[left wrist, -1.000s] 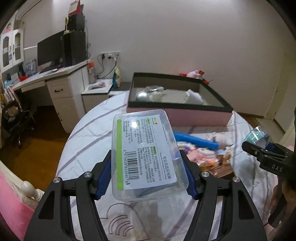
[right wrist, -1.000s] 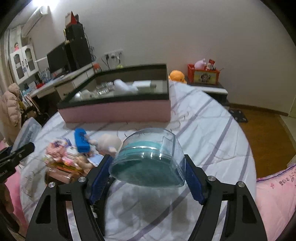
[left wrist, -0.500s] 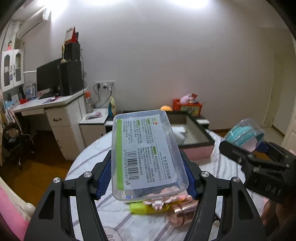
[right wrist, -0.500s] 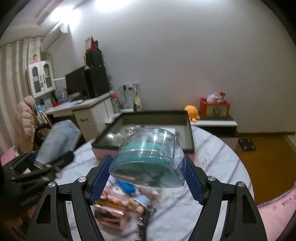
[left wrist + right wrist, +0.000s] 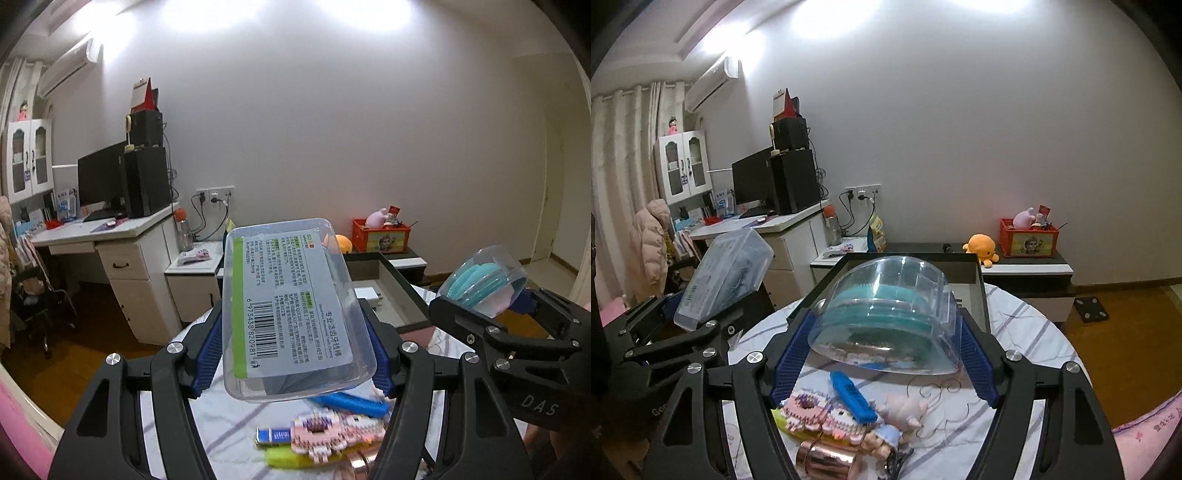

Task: Organize rigid objects
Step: 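Carry the medicine box and teal container into the pink tray box and release both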

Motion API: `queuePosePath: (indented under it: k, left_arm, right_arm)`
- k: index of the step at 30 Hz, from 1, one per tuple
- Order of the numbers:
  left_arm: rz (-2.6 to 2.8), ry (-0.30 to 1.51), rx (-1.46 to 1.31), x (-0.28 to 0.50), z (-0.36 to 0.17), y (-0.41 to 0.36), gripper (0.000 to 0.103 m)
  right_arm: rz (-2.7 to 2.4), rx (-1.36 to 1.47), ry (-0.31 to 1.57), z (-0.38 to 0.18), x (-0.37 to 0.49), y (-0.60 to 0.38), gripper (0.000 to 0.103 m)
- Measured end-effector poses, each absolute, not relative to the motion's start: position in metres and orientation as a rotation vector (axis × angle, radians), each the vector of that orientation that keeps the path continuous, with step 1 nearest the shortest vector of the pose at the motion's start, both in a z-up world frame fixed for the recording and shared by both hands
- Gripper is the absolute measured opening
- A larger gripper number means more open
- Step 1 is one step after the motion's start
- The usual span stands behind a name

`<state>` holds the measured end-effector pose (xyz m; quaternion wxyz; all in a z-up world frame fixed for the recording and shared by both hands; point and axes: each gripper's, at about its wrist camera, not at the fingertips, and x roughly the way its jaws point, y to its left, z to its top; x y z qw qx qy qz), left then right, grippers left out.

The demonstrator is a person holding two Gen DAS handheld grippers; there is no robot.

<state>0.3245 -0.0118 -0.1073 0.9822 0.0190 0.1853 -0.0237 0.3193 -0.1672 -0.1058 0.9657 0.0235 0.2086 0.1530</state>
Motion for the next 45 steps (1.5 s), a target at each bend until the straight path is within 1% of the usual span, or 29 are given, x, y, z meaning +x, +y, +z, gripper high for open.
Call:
queuePosePath:
  k: [9, 17, 22, 25, 30, 32, 35, 39, 41, 42, 43, 44, 45]
  left_arm:
    - [-0.057, 0.387, 0.084, 0.392, -0.101, -0.014, 0.067]
    - [-0.079, 0.518, 0.114, 0.492, -0.116, -0.013, 0.067]
    - [-0.099, 0.651, 0.118, 0.55, -0.145, -0.011, 0.067]
    - [-0.099, 0.729, 0.122, 0.571, -0.166, -0.012, 0.067]
    - [-0.077, 0.798, 0.154, 0.589, -0.191, -0.016, 0.067]
    - [-0.08, 0.824, 0.149, 0.592, -0.194, -0.017, 0.068]
    - [-0.077, 0.836, 0.17, 0.596, -0.191, -0.017, 0.069]
    - [-0.065, 0.827, 0.169, 0.591, -0.185, -0.015, 0.073]
    - [-0.064, 0.806, 0.156, 0.581, -0.177, -0.01, 0.079]
    - [-0.065, 0.788, 0.16, 0.572, -0.17, -0.01, 0.08]
    - [-0.066, 0.77, 0.164, 0.564, -0.165, -0.009, 0.083]
    - [-0.07, 0.753, 0.167, 0.556, -0.159, -0.009, 0.09]
    - [-0.078, 0.731, 0.167, 0.547, -0.153, -0.009, 0.094]
  right_arm:
    - [0.299, -0.004, 0.433, -0.095, 0.381, -0.163, 0.076]
    - [0.296, -0.062, 0.521, -0.104, 0.461, -0.149, 0.076]
    - [0.294, -0.079, 0.627, -0.125, 0.513, -0.143, 0.076]
    - [0.298, -0.089, 0.705, -0.144, 0.539, -0.142, 0.076]
    - [0.306, -0.058, 0.809, -0.175, 0.563, -0.147, 0.076]
    - [0.314, -0.044, 0.84, -0.18, 0.566, -0.149, 0.076]
    - [0.327, -0.04, 0.829, -0.175, 0.564, -0.151, 0.077]
    - [0.324, -0.028, 0.811, -0.168, 0.562, -0.15, 0.079]
    - [0.334, -0.01, 0.801, -0.163, 0.556, -0.151, 0.08]
    - [0.337, -0.007, 0.785, -0.158, 0.552, -0.152, 0.08]
    - [0.339, -0.005, 0.771, -0.153, 0.544, -0.153, 0.08]
    - [0.342, 0.003, 0.756, -0.147, 0.536, -0.154, 0.081]
    - [0.346, 0.01, 0.741, -0.142, 0.531, -0.154, 0.081]
